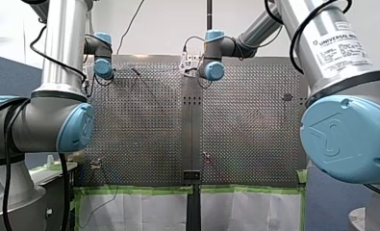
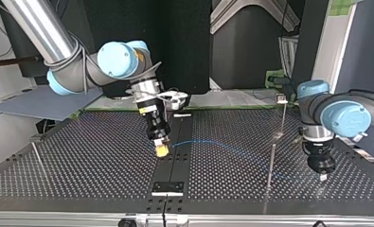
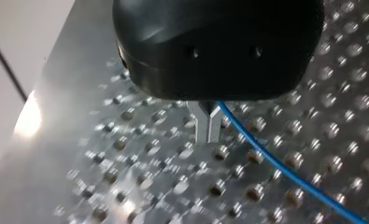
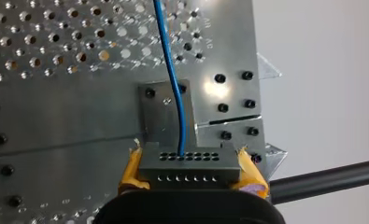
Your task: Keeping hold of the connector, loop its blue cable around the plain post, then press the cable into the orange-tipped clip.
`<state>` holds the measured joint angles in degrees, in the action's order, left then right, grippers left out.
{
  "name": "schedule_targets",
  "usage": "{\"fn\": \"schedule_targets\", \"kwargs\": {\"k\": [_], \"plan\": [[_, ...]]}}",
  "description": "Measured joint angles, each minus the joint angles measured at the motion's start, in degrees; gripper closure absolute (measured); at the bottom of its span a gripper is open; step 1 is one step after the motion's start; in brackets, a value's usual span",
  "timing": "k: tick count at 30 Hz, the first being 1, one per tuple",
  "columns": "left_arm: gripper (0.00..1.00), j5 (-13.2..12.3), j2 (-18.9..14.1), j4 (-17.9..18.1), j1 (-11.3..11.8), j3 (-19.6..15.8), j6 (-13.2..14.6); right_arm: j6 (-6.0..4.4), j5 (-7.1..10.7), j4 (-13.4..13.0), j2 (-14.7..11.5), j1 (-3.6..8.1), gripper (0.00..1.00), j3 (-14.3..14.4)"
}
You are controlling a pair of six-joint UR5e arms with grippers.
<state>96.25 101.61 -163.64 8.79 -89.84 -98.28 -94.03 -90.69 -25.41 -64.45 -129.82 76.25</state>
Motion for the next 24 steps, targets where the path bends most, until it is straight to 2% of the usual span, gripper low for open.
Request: {"fn": "schedule_targets", "kwargs": {"k": [12, 14, 15, 17, 19, 20, 24], "plan": [[1.0, 0.2, 0.1, 0.3, -1.3, -1.7, -1.0, 0.47, -0.67, 0.1, 3.3, 0.03, 1.0, 0.0], [0.92, 0.1, 0.1, 0.4, -1.5, -2.4, -1.4, 0.5, -0.65, 0.1, 3.7, -0.14, 1.0, 0.0], [0.92, 0.1, 0.1, 0.5, -1.5, -2.7, -1.6, 0.51, -0.65, 0.1, 3.9, -0.23, 1.0, 0.0], [0.82, -0.1, 0.1, 0.9, -1.7, -3.6, -2.1, 0.54, -0.66, 0.2, 4.3, -0.44, 1.0, 0.0], [0.82, -0.8, 0.1, 1.7, -1.8, -4.6, -2.9, 0.56, -0.66, 0.2, 4.8, -0.65, 1.0, 0.0], [0.77, -1.2, 0.1, 2.2, -1.8, -5.1, -3.4, 0.57, -0.65, 0.2, 5.1, -0.75, 1.0, 0.0], [0.71, -3.4, 0.1, 4.4, -1.8, -7.0, -5.7, 0.59, -0.73, 0.3, 6.4, -1.23, 1.0, 0.0]]}}
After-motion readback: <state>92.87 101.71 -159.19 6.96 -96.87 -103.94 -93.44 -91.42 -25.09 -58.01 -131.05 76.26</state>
